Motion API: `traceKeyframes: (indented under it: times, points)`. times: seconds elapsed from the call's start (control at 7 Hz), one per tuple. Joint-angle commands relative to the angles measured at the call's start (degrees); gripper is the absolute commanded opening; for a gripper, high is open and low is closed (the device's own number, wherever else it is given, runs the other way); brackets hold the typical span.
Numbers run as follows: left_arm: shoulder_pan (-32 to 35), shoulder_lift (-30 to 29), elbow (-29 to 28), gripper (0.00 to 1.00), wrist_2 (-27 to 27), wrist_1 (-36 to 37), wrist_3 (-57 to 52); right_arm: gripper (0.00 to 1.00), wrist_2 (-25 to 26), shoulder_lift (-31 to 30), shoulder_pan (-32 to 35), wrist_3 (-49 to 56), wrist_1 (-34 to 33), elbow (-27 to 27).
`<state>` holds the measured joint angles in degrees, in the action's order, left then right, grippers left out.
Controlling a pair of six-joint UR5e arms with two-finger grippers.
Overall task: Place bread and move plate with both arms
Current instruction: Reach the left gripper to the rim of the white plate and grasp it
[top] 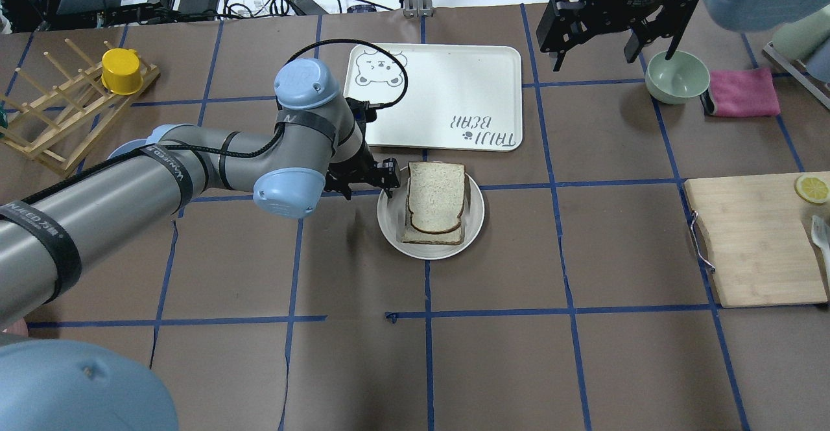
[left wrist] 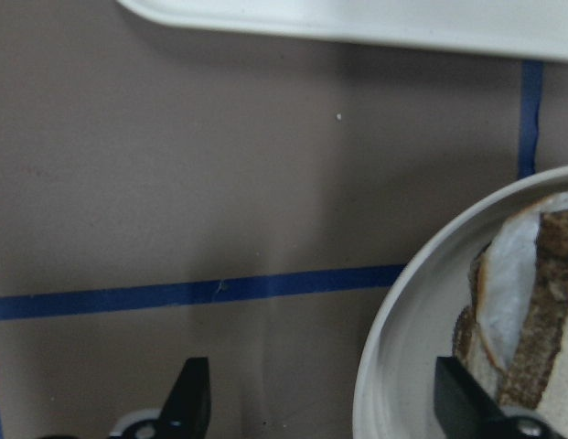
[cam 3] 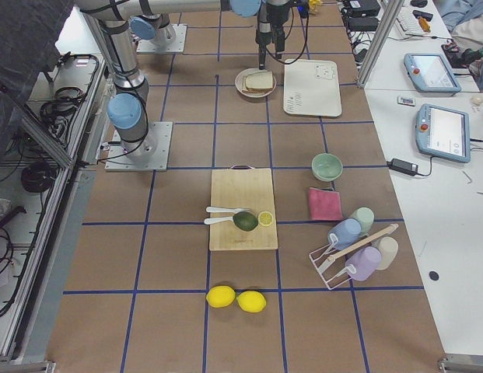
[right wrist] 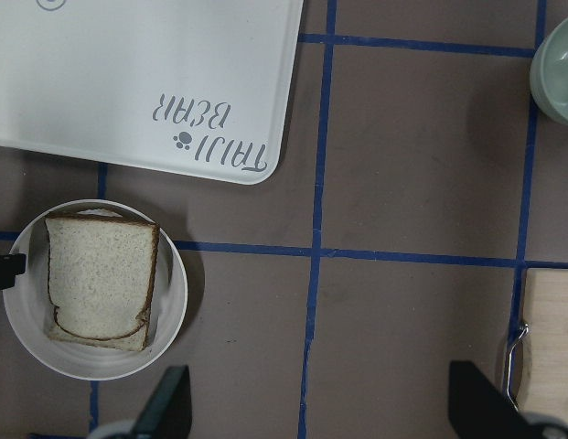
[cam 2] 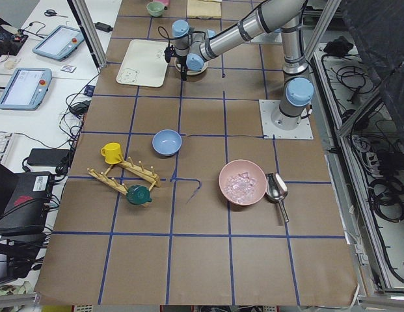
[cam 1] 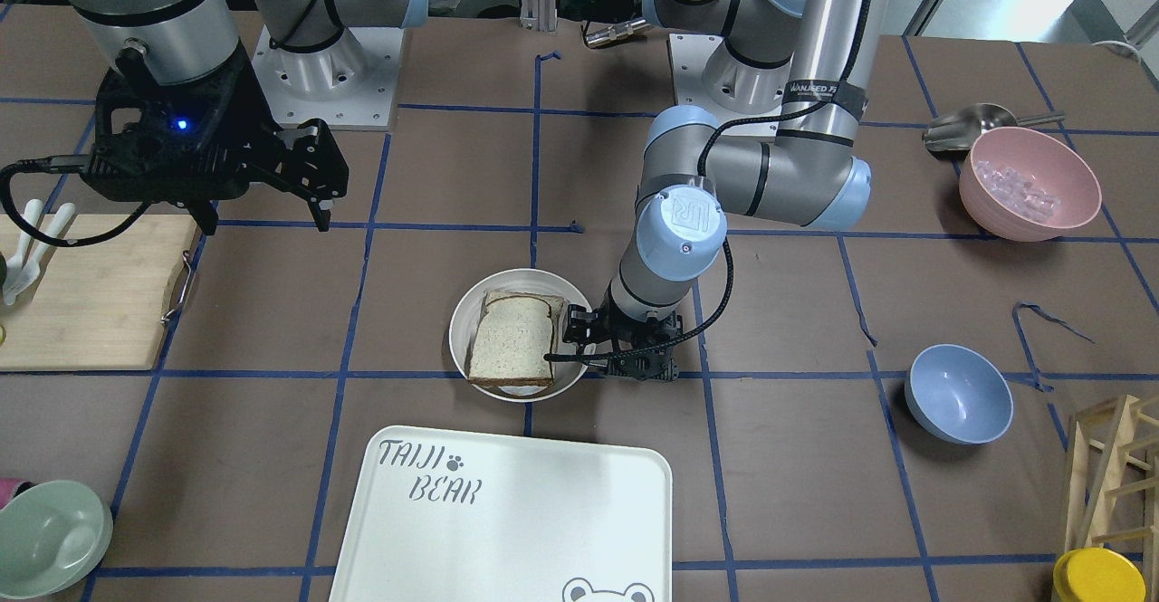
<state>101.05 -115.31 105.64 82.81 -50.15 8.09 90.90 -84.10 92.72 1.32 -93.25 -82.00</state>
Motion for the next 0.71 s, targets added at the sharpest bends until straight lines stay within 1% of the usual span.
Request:
traceKeyframes:
  times: [0.0, 0.29, 0.43, 0.57]
  points:
    - [0.6, -1.3, 0.0, 0.66, -0.5, 0.3, 0.0, 1.00, 0.1, 0.1, 0.0, 0.1, 0.0, 0.0]
    - [0.8, -1.3, 0.0, 0.66, -1.0, 0.5, 0.1, 1.00, 0.1, 0.0, 0.0, 0.0, 0.0, 0.0]
    - [0.8, -1.3, -0.1, 0.54, -1.1, 0.6, -0.4, 1.00, 0.1, 0.1, 0.0, 0.0, 0.0, 0.0]
    - [0.8, -1.2, -0.3, 0.24, -3.2, 0.7, -0.5, 1.00, 0.1, 0.1, 0.0, 0.0, 0.0, 0.0]
